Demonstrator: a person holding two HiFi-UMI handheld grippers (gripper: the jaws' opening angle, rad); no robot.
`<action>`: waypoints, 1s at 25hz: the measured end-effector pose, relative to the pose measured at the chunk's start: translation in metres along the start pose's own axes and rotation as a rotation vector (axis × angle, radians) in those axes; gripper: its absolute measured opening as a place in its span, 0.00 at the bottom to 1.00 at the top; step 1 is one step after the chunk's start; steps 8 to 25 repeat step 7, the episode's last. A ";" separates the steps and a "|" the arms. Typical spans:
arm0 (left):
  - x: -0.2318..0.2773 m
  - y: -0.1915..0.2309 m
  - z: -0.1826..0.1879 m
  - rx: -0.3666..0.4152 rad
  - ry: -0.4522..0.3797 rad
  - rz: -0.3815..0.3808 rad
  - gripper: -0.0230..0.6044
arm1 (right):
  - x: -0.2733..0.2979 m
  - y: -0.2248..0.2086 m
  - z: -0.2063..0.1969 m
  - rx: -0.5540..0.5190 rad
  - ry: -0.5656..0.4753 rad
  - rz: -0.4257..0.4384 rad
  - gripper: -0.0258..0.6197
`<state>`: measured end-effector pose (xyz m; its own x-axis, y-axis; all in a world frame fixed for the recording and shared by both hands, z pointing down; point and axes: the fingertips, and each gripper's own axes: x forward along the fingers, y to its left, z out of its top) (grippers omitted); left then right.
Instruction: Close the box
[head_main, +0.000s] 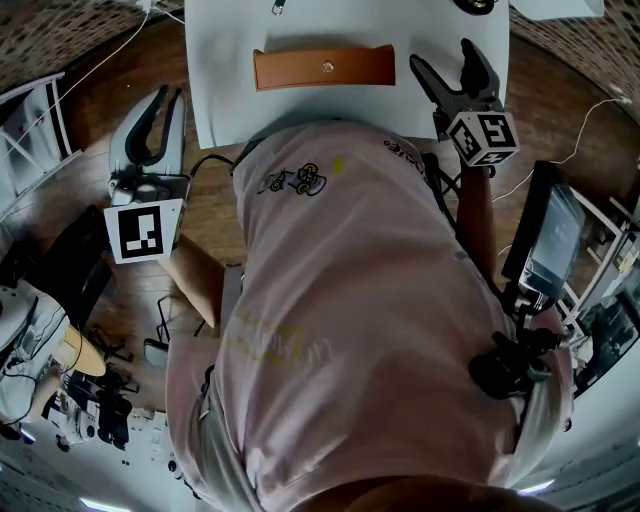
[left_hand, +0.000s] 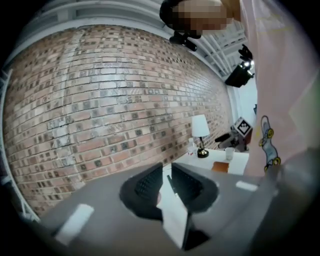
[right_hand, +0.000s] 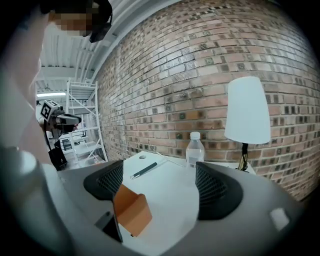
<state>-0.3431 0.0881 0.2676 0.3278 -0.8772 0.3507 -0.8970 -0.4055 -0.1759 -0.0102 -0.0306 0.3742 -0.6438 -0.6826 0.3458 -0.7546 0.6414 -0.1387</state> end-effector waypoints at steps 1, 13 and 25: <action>-0.001 0.000 0.000 -0.001 -0.001 -0.001 0.13 | 0.001 -0.001 0.002 -0.001 -0.006 0.000 0.73; -0.004 -0.002 -0.003 0.006 0.019 0.001 0.13 | 0.001 0.003 0.006 -0.001 -0.021 0.011 0.73; -0.004 -0.002 -0.003 0.006 0.019 0.001 0.13 | 0.001 0.003 0.006 -0.001 -0.021 0.011 0.73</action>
